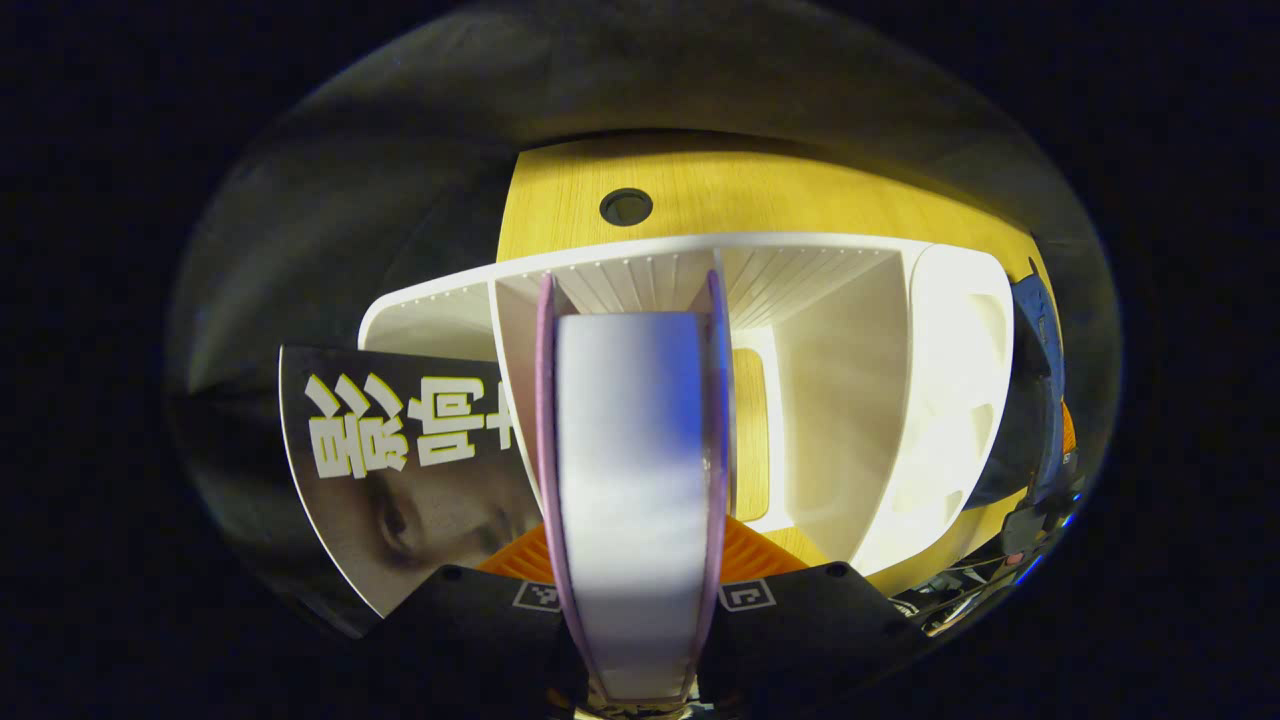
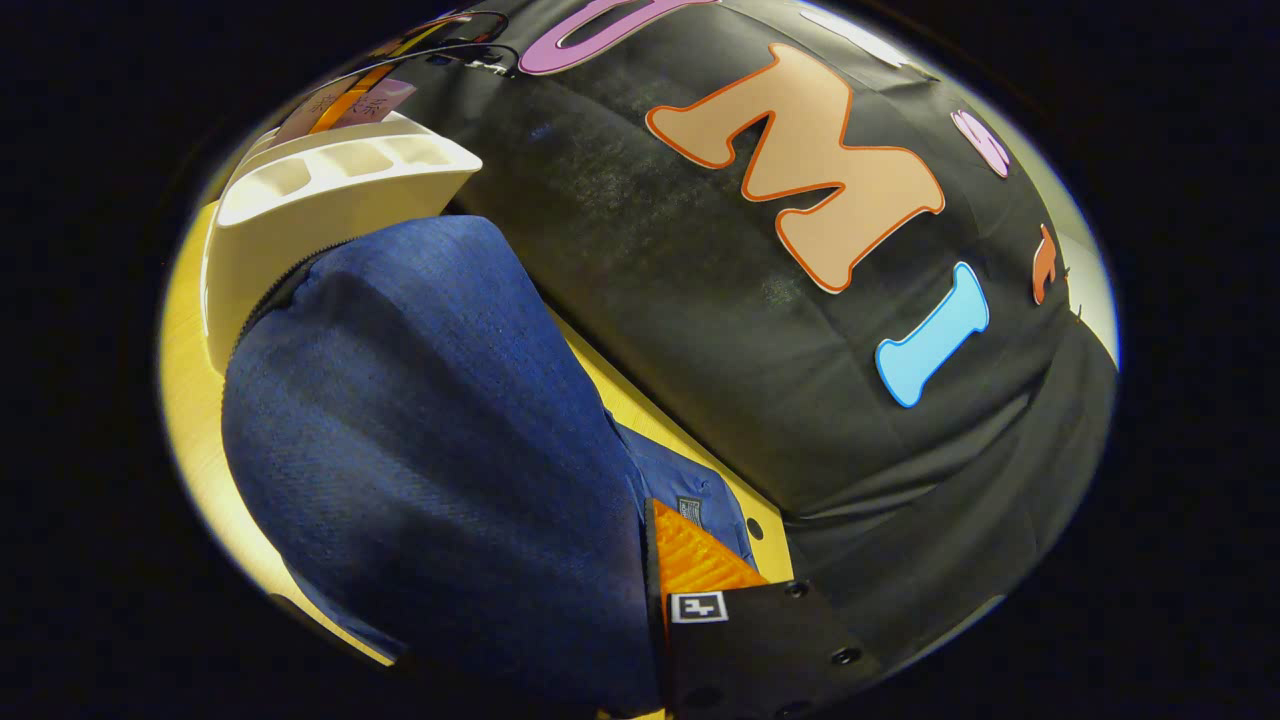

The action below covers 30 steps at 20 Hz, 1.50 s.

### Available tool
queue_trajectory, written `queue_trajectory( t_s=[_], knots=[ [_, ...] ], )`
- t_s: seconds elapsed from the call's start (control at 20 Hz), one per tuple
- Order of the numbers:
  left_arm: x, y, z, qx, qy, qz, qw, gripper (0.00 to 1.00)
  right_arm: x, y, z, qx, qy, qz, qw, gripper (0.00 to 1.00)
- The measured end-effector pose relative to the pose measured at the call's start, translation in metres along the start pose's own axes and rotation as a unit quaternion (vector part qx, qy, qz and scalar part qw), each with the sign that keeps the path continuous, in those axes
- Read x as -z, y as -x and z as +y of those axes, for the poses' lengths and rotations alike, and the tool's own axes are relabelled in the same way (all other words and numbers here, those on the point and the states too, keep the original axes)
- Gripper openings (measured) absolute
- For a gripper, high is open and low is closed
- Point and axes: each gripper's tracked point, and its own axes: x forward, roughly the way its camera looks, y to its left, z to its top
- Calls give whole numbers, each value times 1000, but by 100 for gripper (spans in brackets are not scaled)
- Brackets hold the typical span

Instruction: Open the schoolbag, grab two books from the bookshelf and put them into the schoolbag.

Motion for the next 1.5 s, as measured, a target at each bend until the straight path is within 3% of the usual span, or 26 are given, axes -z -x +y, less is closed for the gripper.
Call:
queue_trajectory(
  t_s=[0.2,0.65,1.1,1.5],
  knots=[
    [10,25,4,-3,-1,-2,1000,41,-2,1,-3,0,-12,-2,1000,8],
    [66,112,-3,-3,47,-27,999,41,-3,9,-18,-9,-37,-12,999,8],
    [119,208,-32,3,86,-93,992,41,-1,15,-30,-35,-61,-27,997,8],
    [153,238,-149,131,120,-144,973,41,6,22,-47,-68,-140,-22,988,8]
  ],
)
